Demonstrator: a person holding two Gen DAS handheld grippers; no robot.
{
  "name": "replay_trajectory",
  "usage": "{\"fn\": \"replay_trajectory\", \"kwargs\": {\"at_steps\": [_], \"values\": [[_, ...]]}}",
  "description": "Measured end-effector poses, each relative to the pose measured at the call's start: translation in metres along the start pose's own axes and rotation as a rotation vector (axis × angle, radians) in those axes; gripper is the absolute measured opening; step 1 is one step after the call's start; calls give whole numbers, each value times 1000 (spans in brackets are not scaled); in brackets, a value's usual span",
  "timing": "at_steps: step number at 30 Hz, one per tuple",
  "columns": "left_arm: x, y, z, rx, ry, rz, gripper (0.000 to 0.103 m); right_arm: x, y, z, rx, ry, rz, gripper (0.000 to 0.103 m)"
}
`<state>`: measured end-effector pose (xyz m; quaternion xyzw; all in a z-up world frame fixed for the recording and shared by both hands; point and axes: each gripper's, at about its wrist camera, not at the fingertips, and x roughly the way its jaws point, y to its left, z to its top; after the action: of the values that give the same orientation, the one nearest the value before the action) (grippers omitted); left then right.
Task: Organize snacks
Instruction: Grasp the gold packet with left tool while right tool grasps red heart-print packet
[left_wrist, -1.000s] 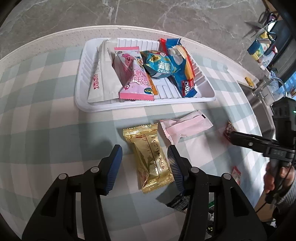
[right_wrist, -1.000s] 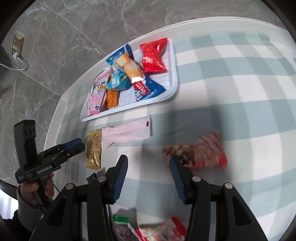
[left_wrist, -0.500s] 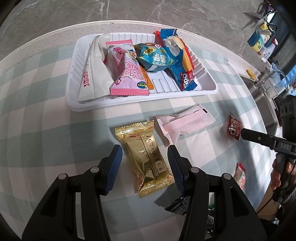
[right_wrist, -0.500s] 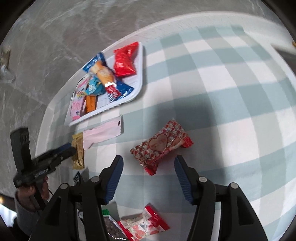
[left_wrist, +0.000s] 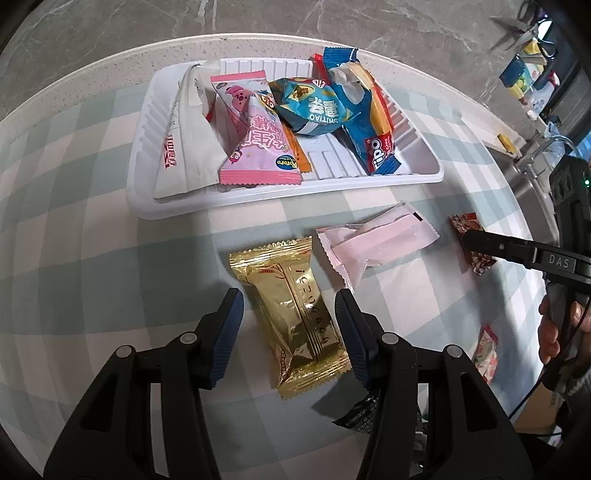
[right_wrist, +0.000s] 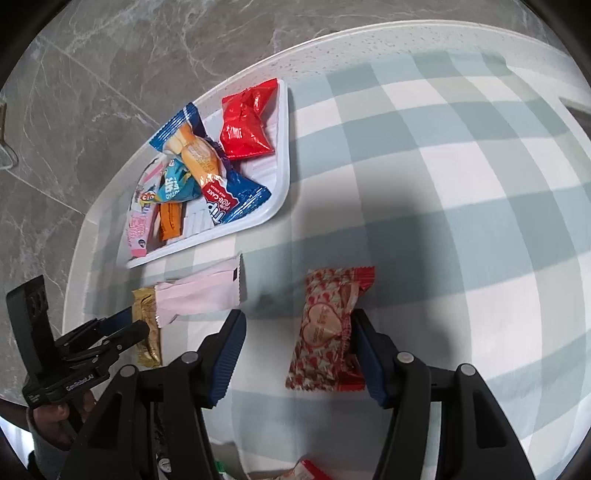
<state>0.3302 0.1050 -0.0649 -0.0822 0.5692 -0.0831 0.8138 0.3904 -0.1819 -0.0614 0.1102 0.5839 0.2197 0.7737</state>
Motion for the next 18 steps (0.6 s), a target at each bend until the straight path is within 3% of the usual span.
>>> {"fn": "replay_trajectory", "kwargs": {"at_steps": [12,14,18], "values": [[14,-12,4,51,22,90,50,11,25,0,-158,0,-139,60],[16,-16,5,66,21,104,50,12,29,-2,-192,-3,-174,56],[20,-22,5,95,11,125,49,13,30,-4,-242,-19,-226,31]]}}
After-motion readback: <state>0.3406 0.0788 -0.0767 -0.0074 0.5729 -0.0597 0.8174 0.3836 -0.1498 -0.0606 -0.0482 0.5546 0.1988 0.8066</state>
